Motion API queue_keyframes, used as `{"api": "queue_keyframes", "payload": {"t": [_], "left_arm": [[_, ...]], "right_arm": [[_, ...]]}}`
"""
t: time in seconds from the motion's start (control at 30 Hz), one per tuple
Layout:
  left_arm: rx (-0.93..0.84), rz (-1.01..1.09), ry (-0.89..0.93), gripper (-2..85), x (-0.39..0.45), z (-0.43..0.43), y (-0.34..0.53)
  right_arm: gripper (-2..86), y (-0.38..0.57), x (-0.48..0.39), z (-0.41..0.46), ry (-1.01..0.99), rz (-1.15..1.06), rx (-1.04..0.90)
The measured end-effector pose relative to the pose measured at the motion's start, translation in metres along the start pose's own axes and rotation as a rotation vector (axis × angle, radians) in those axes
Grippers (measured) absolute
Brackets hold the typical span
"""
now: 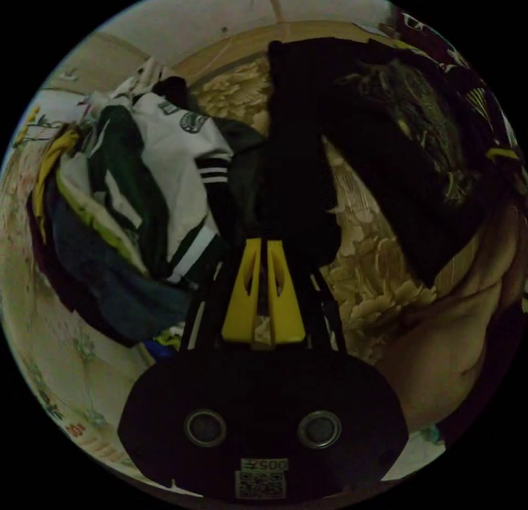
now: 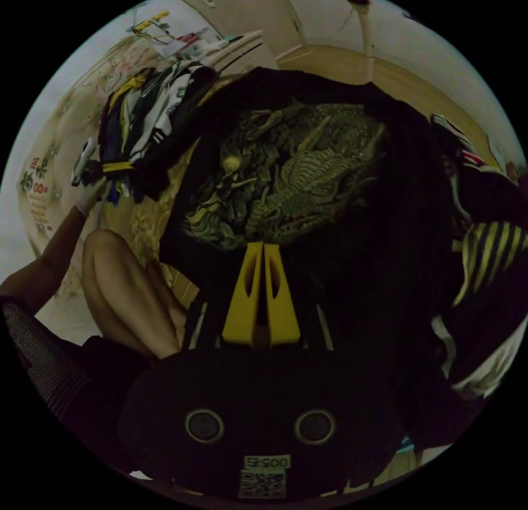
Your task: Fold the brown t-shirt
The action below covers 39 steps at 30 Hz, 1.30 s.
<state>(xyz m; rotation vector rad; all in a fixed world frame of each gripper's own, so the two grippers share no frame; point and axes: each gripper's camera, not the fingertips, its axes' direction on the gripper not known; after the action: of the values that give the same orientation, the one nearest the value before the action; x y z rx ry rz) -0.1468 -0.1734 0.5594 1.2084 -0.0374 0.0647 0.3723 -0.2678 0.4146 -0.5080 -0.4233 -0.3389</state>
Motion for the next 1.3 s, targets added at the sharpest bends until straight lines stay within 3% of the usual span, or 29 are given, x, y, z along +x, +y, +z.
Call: {"api": "queue_keyframes", "payload": {"t": [0.13, 0.23, 0.33, 0.37, 0.53, 0.77, 1.03, 1.3], "left_arm": [[0.117, 0.422, 0.147, 1.0, 0.090, -0.024, -0.010], [0.037, 0.708, 0.301, 1.4, 0.155, -0.017, -0.033], [-0.062, 0.909, 0.299, 2.3, 0.204, -0.005, -0.050], [-0.093, 0.963, 0.280, 2.7, 0.218, -0.002, -0.053], [-0.121, 1.029, 0.257, 4.1, 0.241, -0.001, -0.058], [-0.187, 1.115, 0.193, 2.5, 0.271, -0.001, -0.073], [-0.229, 1.007, 0.259, 0.2, 0.263, -0.004, -0.086], [-0.321, 0.935, 0.299, -0.2, 0.215, -0.021, -0.080]], "right_arm": [[-1.0, 0.004, 0.005, 0.030, 0.101, -0.008, -0.187], [-0.9, -0.006, 0.015, 0.040, 0.267, 0.041, -0.199], [-0.8, -0.017, 0.033, 0.035, 0.541, 0.103, -0.156], [-0.8, -0.018, 0.038, 0.034, 0.548, 0.121, -0.163], [0.1, -0.011, 0.034, 0.025, 0.168, 0.030, -0.145], [5.1, -0.026, 0.017, 0.079, 0.273, -0.043, -0.252], [-0.8, -0.040, 0.018, 0.079, 0.221, -0.105, -0.327], [-1.1, -0.018, 0.004, 0.045, -0.019, -0.156, -0.519]]}}
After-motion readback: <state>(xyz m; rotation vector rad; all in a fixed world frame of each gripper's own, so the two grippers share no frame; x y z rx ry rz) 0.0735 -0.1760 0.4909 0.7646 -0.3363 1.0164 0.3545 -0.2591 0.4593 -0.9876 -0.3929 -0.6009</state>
